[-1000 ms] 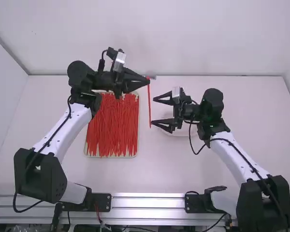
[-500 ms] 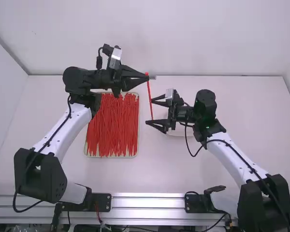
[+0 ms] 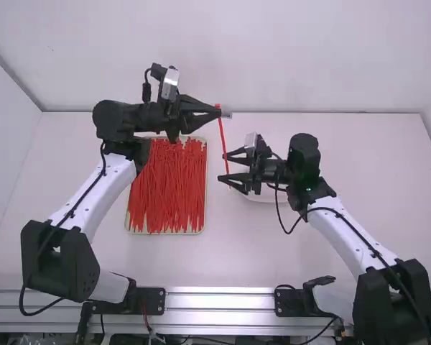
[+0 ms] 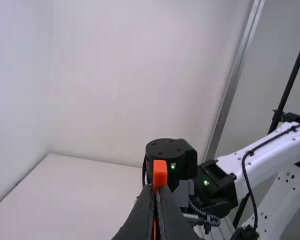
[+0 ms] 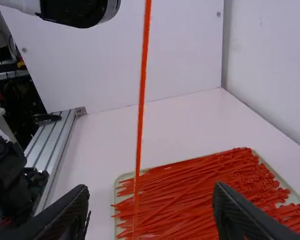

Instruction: Fasten the cable tie

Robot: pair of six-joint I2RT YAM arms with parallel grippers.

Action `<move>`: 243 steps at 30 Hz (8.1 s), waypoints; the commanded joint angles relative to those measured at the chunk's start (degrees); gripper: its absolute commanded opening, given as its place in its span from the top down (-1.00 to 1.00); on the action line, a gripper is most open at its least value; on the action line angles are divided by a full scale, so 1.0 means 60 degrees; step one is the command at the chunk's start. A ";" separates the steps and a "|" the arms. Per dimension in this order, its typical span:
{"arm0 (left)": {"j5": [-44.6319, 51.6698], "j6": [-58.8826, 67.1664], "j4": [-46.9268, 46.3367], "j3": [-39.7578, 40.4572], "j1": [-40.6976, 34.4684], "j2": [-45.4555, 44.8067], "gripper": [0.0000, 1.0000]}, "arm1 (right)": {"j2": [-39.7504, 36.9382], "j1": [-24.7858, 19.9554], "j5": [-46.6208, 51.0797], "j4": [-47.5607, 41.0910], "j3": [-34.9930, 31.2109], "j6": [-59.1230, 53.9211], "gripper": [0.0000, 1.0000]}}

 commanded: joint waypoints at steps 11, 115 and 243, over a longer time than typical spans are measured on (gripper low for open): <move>-0.0171 -0.0066 0.0029 0.0259 -0.0004 0.0007 0.97 | -0.0138 0.0011 -0.0055 -0.0259 0.0280 -0.0401 0.70; -0.6419 0.5191 -1.1398 0.3078 -0.0831 0.0018 -0.99 | -0.0142 0.3814 1.9234 -0.3621 0.1552 0.2962 1.00; -0.6878 0.5508 -1.1205 0.3049 -0.1089 0.0018 0.98 | -0.0255 0.4743 1.8130 -0.3297 0.1552 0.1169 -0.99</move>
